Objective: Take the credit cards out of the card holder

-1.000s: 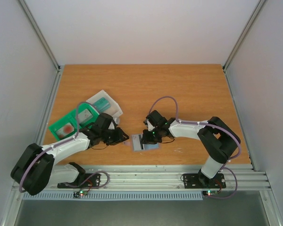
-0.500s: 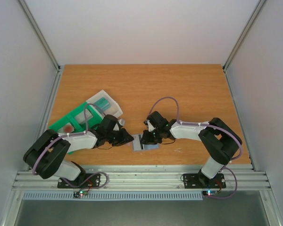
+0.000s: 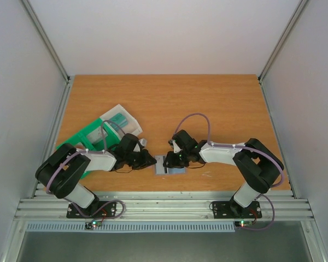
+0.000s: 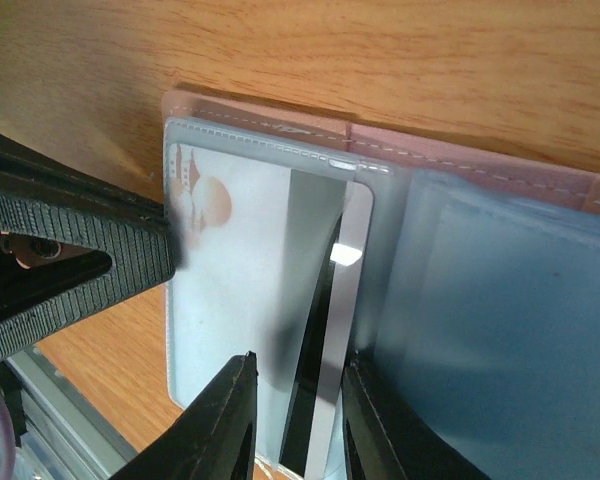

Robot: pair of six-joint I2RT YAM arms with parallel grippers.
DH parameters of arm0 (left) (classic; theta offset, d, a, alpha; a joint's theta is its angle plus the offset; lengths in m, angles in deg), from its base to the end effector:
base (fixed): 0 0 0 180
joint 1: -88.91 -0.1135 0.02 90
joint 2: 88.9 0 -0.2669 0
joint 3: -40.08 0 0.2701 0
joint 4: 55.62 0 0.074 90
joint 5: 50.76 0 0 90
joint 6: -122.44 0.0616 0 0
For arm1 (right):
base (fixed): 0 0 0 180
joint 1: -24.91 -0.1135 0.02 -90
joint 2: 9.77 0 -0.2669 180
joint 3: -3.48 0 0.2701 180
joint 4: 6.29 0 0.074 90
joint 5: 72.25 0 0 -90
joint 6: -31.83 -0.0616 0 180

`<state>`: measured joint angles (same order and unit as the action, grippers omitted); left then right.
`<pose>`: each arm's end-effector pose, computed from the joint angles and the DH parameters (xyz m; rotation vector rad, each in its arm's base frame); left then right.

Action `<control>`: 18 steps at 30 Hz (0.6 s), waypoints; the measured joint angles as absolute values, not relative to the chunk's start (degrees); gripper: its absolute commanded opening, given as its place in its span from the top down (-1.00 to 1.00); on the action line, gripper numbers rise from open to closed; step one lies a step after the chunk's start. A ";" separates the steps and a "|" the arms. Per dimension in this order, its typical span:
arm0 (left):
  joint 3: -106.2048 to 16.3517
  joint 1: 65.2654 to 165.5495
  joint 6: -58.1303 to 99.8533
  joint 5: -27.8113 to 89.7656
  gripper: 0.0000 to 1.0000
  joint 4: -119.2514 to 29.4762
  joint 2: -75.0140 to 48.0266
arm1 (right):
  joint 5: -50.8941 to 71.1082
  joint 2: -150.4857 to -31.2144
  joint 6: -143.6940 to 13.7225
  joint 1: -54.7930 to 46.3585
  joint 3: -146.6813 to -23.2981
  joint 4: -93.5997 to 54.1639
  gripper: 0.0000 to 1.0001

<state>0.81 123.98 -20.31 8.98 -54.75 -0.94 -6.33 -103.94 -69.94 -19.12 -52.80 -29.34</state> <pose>0.2042 -0.1813 0.0805 -0.1506 2.7341 -1.2268 0.2096 0.2376 0.1000 -0.9142 2.6115 0.8558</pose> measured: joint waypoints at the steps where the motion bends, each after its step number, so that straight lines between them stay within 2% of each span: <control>1: 0.81 124.00 -20.33 8.78 0.79 -55.32 -0.61 | -6.28 -103.52 -70.05 -19.12 -52.27 -28.97 0.49; 18: 0.81 124.24 -19.85 9.98 0.95 -54.82 -0.59 | -4.75 -100.14 -72.08 -19.12 -50.33 -30.19 0.53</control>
